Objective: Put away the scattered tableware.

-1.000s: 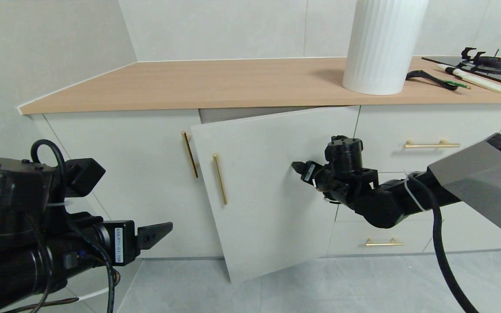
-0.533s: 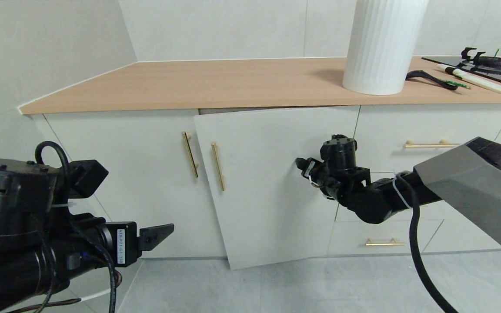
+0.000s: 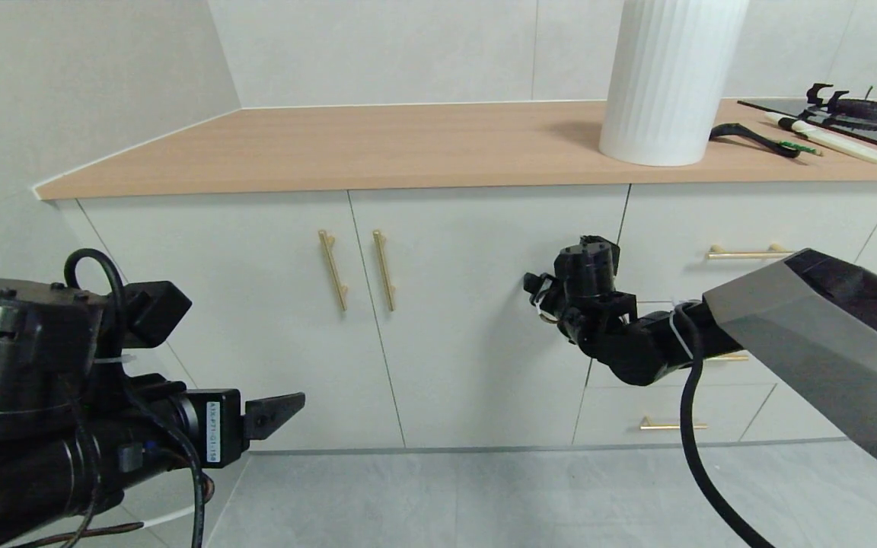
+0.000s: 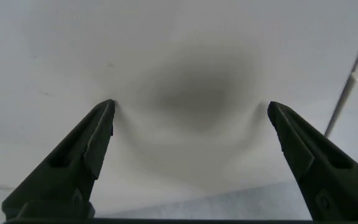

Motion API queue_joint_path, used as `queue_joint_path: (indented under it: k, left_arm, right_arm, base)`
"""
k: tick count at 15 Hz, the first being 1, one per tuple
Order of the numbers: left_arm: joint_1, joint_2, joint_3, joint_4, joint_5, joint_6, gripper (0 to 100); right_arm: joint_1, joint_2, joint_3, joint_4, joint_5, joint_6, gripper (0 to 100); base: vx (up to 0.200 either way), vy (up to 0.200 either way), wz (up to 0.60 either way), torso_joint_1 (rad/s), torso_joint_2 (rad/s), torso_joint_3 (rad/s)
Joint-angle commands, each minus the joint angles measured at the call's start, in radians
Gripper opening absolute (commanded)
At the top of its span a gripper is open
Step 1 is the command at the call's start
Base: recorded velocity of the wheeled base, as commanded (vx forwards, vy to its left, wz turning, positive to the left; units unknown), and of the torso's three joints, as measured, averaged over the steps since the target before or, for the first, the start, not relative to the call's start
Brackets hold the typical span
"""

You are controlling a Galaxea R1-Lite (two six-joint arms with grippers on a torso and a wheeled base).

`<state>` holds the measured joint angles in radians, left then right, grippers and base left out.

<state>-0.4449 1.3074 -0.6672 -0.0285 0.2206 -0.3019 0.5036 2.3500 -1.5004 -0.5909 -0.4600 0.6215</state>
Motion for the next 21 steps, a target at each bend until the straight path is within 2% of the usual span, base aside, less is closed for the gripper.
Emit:
queue_joint_path:
  k: [1, 2, 4, 5, 6, 10, 14, 15, 16, 17, 18, 19, 21]
  left_arm:
    - [0.000, 0.001, 0.000, -0.001, 0.000, 0.000, 100]
    - [0.000, 0.001, 0.000, -0.001, 0.000, 0.000, 100]
    - [0.000, 0.001, 0.000, -0.001, 0.000, 0.000, 100]
    - [0.000, 0.001, 0.000, -0.001, 0.000, 0.000, 100]
    - [0.000, 0.001, 0.000, -0.001, 0.000, 0.000, 100]
    - [0.000, -0.017, 0.005, -0.002, 0.002, -0.002, 100]
    - [0.000, -0.097, 0.020, -0.037, 0.002, 0.004, 100]
    - [0.000, -0.135, 0.029, -0.039, 0.023, 0.012, 100]
    - [0.000, -0.189, 0.049, -0.039, 0.055, 0.027, 100]
    - [0.002, -0.258, 0.078, -0.039, 0.072, 0.052, 100]
    - [0.003, -0.293, 0.092, -0.039, 0.077, 0.063, 100]
    - [0.060, -0.425, 0.141, -0.037, 0.082, 0.112, 100]
    - [0.229, -0.666, 0.212, -0.033, 0.103, 0.265, 100]
  right_arm:
    - [0.018, -0.083, 0.100, -0.009, 0.057, 0.006, 100]
    - [0.041, -0.179, 0.227, -0.017, 0.207, 0.014, 100]
    - [0.042, -0.314, 0.416, -0.027, 0.442, 0.009, 100]
    - [0.039, -0.368, 0.474, -0.027, 0.543, 0.006, 100]
    - [0.036, -0.390, 0.490, -0.026, 0.578, -0.006, 100]
    - [0.021, -0.454, 0.503, -0.027, 0.495, -0.100, 100]
    - [-0.036, -0.733, 0.675, -0.024, 0.474, -0.287, 100]
    - [-0.036, -0.831, 0.746, -0.024, 0.449, -0.315, 100]
    - [-0.036, -0.942, 0.821, -0.024, 0.420, -0.333, 100]
    - [-0.039, -1.054, 0.890, -0.021, 0.396, -0.355, 100]
    - [-0.040, -1.106, 0.919, -0.020, 0.382, -0.370, 100]
    - [-0.070, -1.273, 0.999, -0.012, 0.353, -0.439, 100]
    - [-0.139, -1.532, 1.089, 0.048, 0.345, -0.543, 100]
  base:
    - [0.000, 0.000, 0.00, 0.000, 0.00, 0.000]
    - [0.000, 0.000, 0.00, 0.000, 0.00, 0.000]
    - [0.000, 0.000, 0.00, 0.000, 0.00, 0.000]
    - [0.000, 0.000, 0.00, 0.000, 0.00, 0.000]
    - [0.000, 0.000, 0.00, 0.000, 0.00, 0.000]
    - [0.000, 0.000, 0.00, 0.000, 0.00, 0.000]
    - [0.000, 0.000, 0.00, 0.000, 0.00, 0.000]
    - [0.000, 0.000, 0.00, 0.000, 0.00, 0.000]
    - [0.000, 0.000, 0.00, 0.000, 0.00, 0.000]
    - [0.000, 0.000, 0.00, 0.000, 0.00, 0.000]
    - [0.000, 0.000, 0.00, 0.000, 0.00, 0.000]
    - [0.000, 0.000, 0.00, 0.000, 0.00, 0.000]
    - [0.000, 0.000, 0.00, 0.000, 0.00, 0.000]
